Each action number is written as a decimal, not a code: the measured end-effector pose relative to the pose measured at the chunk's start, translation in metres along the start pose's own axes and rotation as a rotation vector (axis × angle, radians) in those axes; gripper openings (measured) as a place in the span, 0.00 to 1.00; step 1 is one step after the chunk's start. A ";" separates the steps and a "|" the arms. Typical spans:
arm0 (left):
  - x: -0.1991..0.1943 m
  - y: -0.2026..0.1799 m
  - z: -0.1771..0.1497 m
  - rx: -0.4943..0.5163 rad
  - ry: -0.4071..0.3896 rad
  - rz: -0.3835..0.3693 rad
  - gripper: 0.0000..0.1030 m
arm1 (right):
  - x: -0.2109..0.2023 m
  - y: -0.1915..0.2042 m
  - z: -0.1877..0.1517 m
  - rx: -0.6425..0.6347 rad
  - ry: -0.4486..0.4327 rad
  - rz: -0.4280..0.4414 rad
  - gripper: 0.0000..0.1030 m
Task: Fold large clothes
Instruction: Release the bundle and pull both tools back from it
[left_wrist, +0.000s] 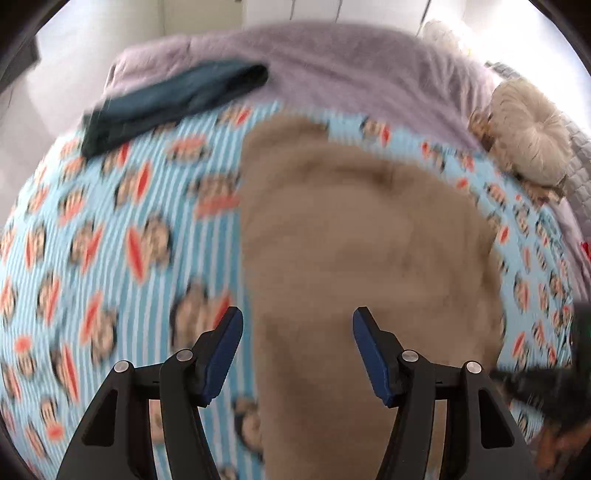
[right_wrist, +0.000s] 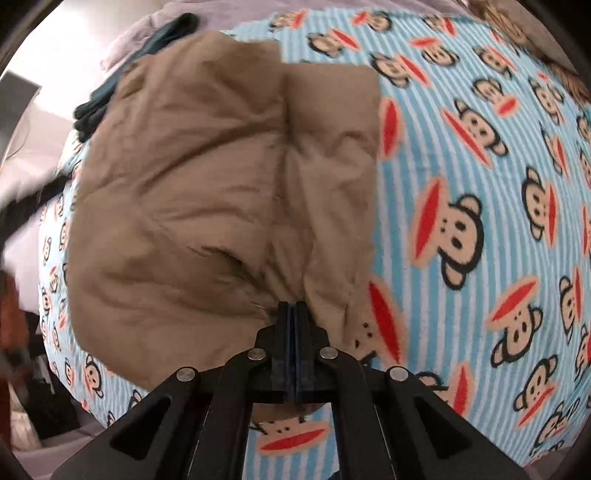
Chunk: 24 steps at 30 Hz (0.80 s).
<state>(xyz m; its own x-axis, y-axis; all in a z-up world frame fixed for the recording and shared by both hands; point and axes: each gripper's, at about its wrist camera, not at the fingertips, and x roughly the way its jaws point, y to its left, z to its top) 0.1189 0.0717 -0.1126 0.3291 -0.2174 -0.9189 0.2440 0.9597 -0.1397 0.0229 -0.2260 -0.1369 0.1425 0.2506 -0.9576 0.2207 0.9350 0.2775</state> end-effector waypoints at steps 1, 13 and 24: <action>0.005 0.002 -0.011 -0.019 0.017 0.001 0.71 | 0.001 -0.003 -0.001 0.006 0.005 0.006 0.01; 0.003 -0.011 -0.043 -0.038 0.022 0.058 0.77 | 0.001 0.003 0.001 0.007 0.054 -0.022 0.02; -0.025 -0.022 -0.053 -0.027 0.058 0.079 0.77 | -0.056 -0.006 -0.019 0.081 0.010 0.030 0.02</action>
<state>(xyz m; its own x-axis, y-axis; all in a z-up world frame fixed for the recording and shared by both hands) 0.0573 0.0658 -0.1055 0.2925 -0.1307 -0.9473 0.1942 0.9781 -0.0749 -0.0048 -0.2412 -0.0863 0.1407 0.2813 -0.9492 0.2937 0.9038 0.3114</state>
